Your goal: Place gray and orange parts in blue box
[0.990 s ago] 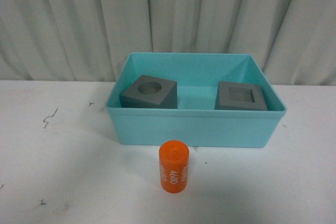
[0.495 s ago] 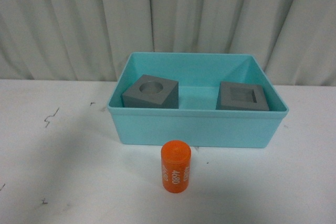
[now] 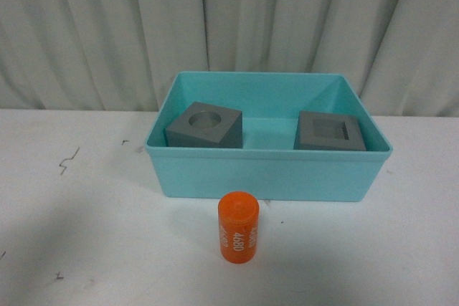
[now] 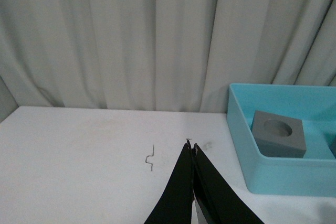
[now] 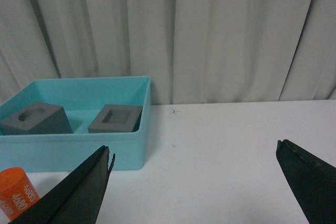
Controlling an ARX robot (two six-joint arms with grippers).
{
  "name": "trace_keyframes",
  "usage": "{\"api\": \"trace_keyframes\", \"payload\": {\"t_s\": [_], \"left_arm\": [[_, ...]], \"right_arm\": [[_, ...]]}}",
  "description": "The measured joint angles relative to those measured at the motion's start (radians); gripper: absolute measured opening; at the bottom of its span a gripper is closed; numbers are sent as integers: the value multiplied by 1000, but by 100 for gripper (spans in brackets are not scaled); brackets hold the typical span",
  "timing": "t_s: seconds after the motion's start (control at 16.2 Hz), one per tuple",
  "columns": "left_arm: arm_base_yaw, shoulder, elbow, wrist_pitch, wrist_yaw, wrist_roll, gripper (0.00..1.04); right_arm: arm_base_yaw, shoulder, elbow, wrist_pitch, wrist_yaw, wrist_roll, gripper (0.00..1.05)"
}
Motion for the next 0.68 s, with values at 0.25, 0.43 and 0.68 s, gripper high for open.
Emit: {"api": "trace_keyframes", "payload": {"t_s": [0.25,0.43,0.68], "left_arm": [[-6,-146,-43,-101,11,0,2],[-6,-193,-80,-115,10,0,2],[-6,-300,-80,-195,11,0,2]], "right_arm": [[0,0,0,0,0,0,98],[0,0,0,0,0,0,98],[0,0,0,0,0,0,98]]}}
